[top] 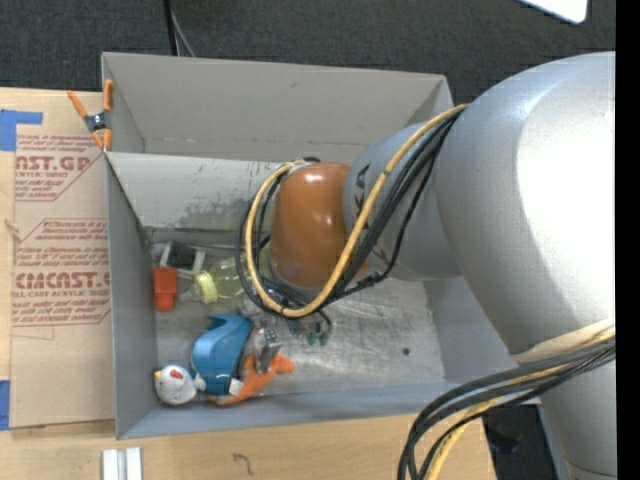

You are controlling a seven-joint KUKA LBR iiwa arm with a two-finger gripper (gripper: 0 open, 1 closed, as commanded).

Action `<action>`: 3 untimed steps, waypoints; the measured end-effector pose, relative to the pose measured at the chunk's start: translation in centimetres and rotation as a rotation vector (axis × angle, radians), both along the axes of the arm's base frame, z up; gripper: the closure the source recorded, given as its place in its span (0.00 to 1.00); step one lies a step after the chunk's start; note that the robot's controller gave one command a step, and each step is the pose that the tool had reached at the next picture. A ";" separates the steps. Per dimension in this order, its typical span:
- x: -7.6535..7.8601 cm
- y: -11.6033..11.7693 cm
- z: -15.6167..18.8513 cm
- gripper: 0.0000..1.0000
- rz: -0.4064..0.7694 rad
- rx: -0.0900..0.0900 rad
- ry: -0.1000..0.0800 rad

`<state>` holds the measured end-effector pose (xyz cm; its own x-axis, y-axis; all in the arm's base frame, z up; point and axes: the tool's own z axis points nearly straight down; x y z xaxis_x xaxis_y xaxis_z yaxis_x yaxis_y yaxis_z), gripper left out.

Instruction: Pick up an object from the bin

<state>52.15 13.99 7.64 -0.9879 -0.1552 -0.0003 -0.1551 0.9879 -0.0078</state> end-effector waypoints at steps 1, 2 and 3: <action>0.0 0.0 0.0 1.00 0.000 0.000 0.000; -0.6 -1.1 3.7 1.00 0.078 0.001 -0.002; 1.4 0.5 3.8 1.00 0.097 0.008 -0.007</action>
Offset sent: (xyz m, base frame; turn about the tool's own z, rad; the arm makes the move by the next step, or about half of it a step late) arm -0.0175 -0.0443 0.1869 -0.3373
